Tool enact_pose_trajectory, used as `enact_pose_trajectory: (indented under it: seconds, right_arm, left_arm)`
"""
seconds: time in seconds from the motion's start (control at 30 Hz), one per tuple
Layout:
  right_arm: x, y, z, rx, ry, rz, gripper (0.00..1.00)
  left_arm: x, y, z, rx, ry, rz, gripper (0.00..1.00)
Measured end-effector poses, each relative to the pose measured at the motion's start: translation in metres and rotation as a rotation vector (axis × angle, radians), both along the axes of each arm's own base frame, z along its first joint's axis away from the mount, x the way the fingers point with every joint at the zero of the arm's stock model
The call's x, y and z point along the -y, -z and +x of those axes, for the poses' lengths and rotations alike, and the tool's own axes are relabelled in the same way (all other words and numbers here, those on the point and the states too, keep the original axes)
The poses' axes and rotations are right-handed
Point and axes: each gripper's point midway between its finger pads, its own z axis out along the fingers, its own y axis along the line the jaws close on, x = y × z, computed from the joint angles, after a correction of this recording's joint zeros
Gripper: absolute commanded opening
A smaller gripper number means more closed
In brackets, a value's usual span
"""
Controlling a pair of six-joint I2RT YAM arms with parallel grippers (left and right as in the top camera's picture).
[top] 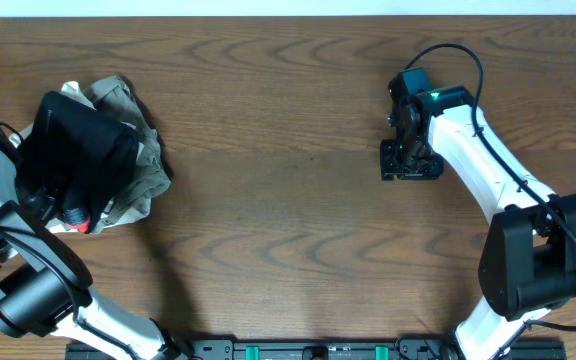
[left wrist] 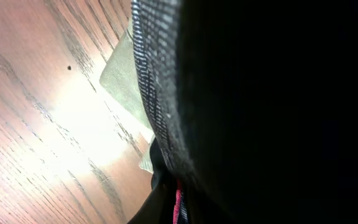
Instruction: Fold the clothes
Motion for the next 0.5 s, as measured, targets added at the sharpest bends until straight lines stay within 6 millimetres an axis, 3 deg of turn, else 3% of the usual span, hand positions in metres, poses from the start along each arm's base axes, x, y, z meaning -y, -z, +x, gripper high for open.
enact_pose_trajectory:
  seconds: [0.17,0.33,0.5]
  right_arm:
    - [-0.0001,0.0000,0.0004,0.001,0.000,0.000,0.54]
    - [-0.0001,0.0000,0.0005,0.002,0.000,0.000,0.54]
    - [-0.0001,0.0000,0.0005,0.002,-0.001,0.000,0.54]
  left_arm:
    - [-0.0007,0.0000,-0.0001,-0.001,-0.002,0.004,0.11]
    - [0.0006,0.0000,-0.0011,-0.005,-0.007,-0.001,0.21]
    - [0.0044,0.0002,-0.0027,-0.008,-0.011,-0.022,0.23]
